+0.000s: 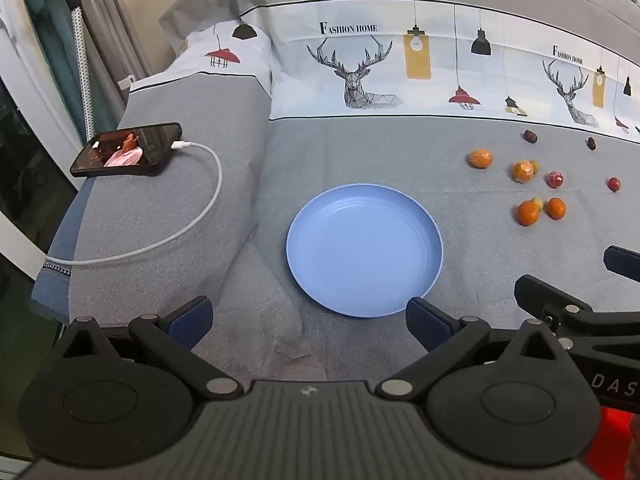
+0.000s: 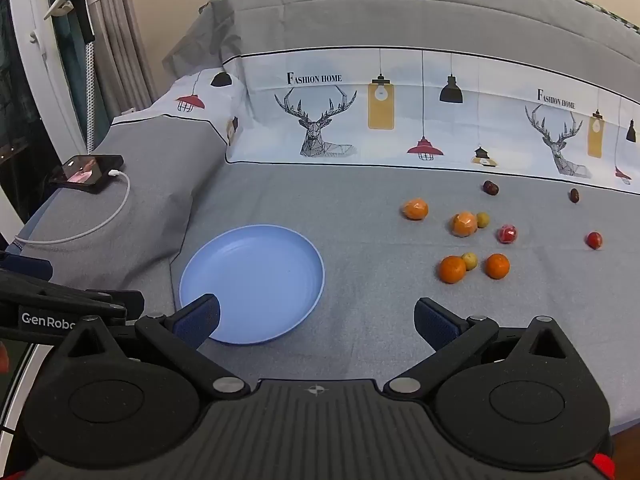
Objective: Organize fruits
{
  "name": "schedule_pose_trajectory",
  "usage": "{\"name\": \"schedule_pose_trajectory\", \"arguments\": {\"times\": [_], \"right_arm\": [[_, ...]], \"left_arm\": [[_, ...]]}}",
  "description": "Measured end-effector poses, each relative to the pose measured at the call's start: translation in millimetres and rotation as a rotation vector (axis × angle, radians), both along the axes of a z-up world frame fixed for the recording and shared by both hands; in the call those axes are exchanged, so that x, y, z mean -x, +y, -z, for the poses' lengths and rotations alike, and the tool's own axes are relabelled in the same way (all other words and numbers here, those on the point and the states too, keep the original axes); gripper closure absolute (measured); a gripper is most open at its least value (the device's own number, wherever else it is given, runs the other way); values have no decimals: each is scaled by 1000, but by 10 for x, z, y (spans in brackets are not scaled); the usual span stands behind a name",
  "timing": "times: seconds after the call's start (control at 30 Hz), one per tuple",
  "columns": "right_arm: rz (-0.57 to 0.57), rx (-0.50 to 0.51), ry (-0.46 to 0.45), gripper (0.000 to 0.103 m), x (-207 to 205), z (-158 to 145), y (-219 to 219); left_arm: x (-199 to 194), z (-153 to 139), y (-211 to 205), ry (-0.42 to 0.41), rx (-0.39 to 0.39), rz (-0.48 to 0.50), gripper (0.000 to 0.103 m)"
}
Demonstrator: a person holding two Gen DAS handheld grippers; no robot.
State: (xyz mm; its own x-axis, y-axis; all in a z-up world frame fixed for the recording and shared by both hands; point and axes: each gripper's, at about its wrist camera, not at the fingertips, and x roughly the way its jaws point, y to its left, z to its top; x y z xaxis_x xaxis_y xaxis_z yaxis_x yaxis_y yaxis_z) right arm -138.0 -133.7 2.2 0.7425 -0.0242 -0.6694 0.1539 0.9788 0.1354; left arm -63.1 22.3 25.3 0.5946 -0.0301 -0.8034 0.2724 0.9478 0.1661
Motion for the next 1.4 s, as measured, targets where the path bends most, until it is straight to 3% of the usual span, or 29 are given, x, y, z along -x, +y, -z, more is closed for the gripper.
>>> {"name": "schedule_pose_trajectory", "arguments": {"times": [0.4, 0.77, 1.4], "right_arm": [[2, -2, 17, 0, 6, -21, 27], [-3, -25, -32, 0, 36, 73, -8], [-5, -5, 16, 0, 34, 141, 50]], "left_arm": [[8, 13, 11, 4, 1, -1, 0], [9, 30, 17, 12, -1, -4, 0], [10, 57, 40, 14, -3, -4, 0]]}}
